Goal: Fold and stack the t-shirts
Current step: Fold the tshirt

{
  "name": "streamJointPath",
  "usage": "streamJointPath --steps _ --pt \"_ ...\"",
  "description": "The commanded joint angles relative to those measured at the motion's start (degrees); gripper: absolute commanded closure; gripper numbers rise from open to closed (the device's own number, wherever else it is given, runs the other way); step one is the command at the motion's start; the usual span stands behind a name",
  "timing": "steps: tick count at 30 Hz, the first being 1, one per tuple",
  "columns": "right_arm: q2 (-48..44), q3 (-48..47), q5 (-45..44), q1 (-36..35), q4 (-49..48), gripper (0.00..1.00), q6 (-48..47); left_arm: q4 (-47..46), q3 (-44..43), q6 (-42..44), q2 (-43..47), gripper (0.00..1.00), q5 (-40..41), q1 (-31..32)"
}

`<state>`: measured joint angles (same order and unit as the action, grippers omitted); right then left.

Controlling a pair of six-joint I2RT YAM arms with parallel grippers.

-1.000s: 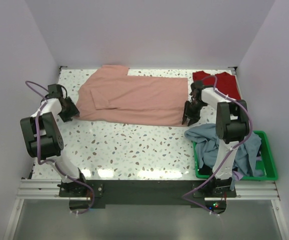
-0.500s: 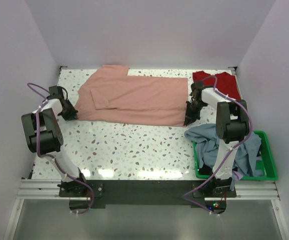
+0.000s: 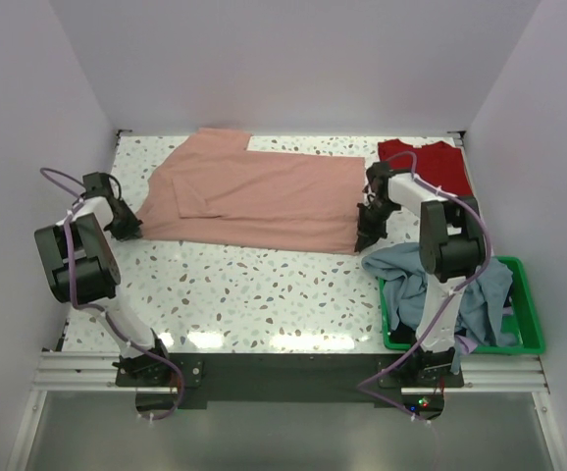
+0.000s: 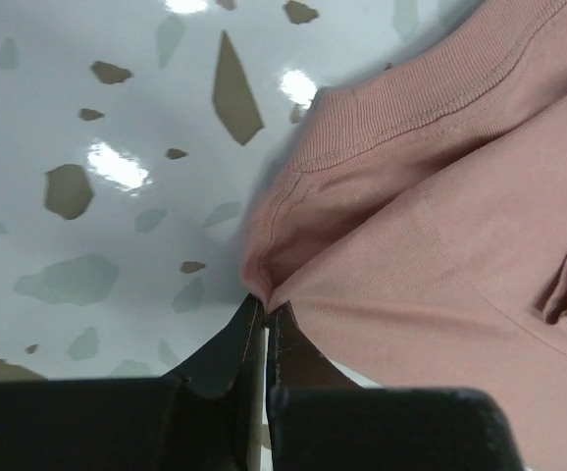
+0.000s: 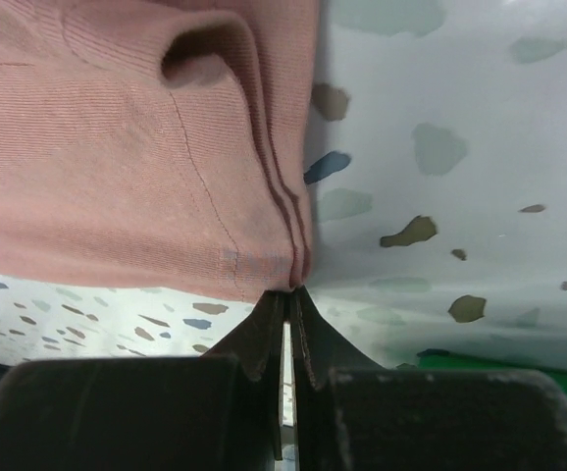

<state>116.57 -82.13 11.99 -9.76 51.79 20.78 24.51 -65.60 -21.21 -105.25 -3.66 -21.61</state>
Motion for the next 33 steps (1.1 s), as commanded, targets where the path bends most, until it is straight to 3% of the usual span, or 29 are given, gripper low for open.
streamJointPath --steps 1,7,15,26,28,29,30,31,33 --pt "-3.4 0.7 -0.3 -1.9 3.8 1.00 -1.4 0.8 1.4 4.5 3.9 1.00 5.1 -2.5" --pt "-6.3 3.3 0.3 -4.9 6.1 1.00 -1.2 1.9 3.5 7.8 6.5 1.00 6.7 -4.0" --pt "-13.9 14.4 -0.6 -8.4 3.5 1.00 1.4 2.5 5.9 7.7 9.8 1.00 12.2 -5.5" --pt "-25.8 29.0 -2.4 -16.8 -2.4 1.00 11.8 0.8 11.8 5.8 16.7 0.96 15.9 -7.7" --pt "-26.9 29.0 -2.8 -17.4 -1.8 0.98 12.1 0.5 12.9 5.8 18.6 0.72 15.7 -7.7" --pt "-27.2 28.0 -3.6 -17.5 -0.6 0.89 12.1 0.2 13.2 5.8 19.4 0.57 15.7 -7.7" --pt "-27.5 27.3 -4.2 -17.5 0.2 0.76 11.9 0.2 13.7 5.7 20.3 0.36 15.7 -7.7" --pt "-28.3 25.5 -4.7 -17.6 1.1 0.58 11.7 0.1 14.3 5.6 21.8 0.30 15.6 -7.6" --pt "-29.0 23.4 -6.0 -17.5 3.5 0.42 11.3 -0.1 15.3 5.1 24.5 0.28 15.4 -7.3"
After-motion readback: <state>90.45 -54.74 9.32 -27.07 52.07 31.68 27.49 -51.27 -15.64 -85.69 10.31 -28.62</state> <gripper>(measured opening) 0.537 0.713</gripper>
